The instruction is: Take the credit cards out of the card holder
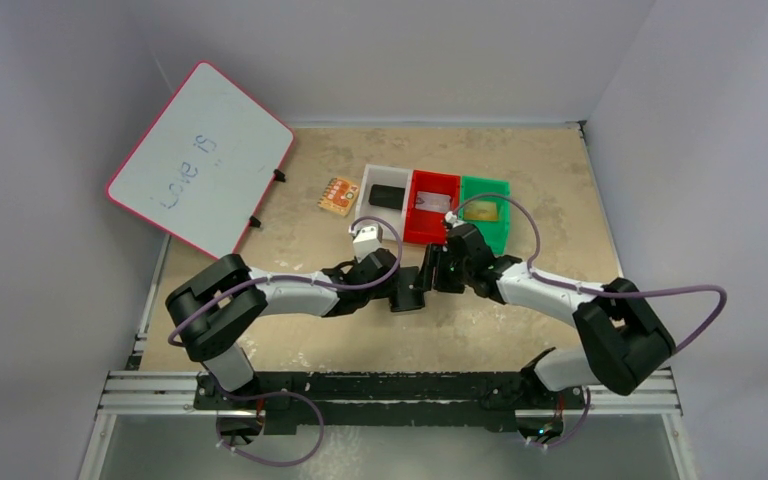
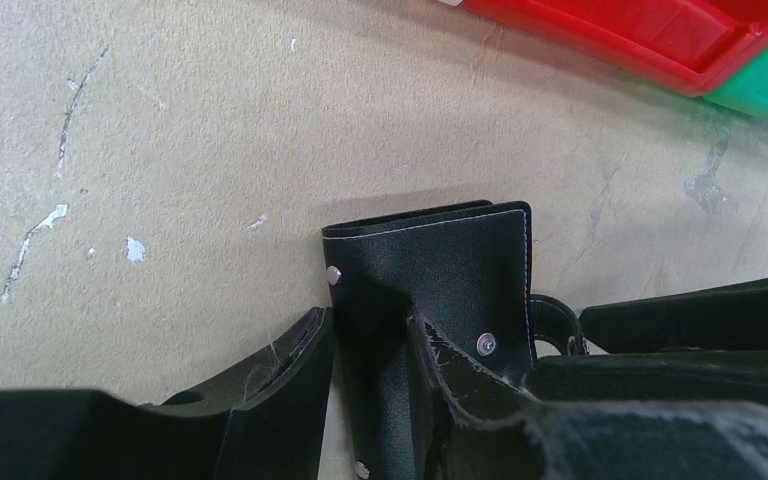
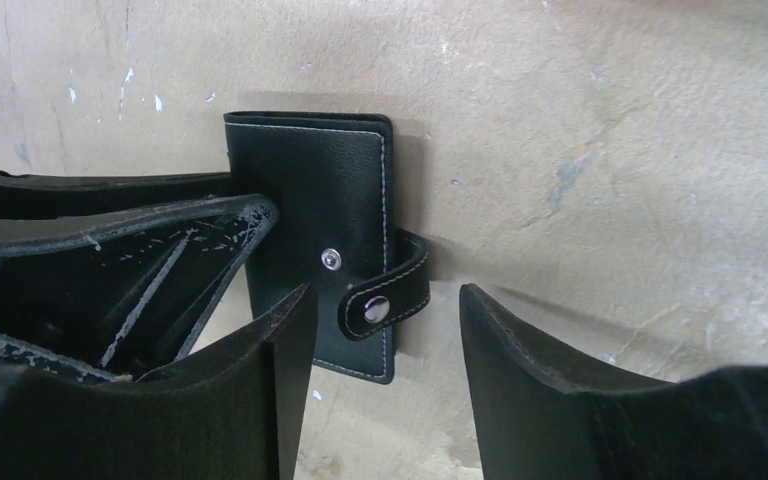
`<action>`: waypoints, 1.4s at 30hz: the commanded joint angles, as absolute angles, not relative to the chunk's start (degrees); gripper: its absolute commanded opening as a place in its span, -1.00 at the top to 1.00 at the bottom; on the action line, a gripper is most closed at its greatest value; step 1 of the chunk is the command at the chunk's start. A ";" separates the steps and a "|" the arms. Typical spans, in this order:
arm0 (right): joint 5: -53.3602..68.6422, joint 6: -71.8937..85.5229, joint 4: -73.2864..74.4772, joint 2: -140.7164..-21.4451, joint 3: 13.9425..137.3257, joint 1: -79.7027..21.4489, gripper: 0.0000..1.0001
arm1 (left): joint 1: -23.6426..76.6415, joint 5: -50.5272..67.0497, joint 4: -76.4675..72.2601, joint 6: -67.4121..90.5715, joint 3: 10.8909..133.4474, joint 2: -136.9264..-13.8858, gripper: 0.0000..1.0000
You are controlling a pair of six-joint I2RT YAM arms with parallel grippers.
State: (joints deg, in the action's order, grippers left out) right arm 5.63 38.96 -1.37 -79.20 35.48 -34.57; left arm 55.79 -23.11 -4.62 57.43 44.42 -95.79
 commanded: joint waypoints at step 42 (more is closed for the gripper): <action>14.35 41.90 -8.01 -71.36 39.47 -44.77 1.00 | 55.88 -41.12 23.48 65.84 31.85 -52.38 -0.28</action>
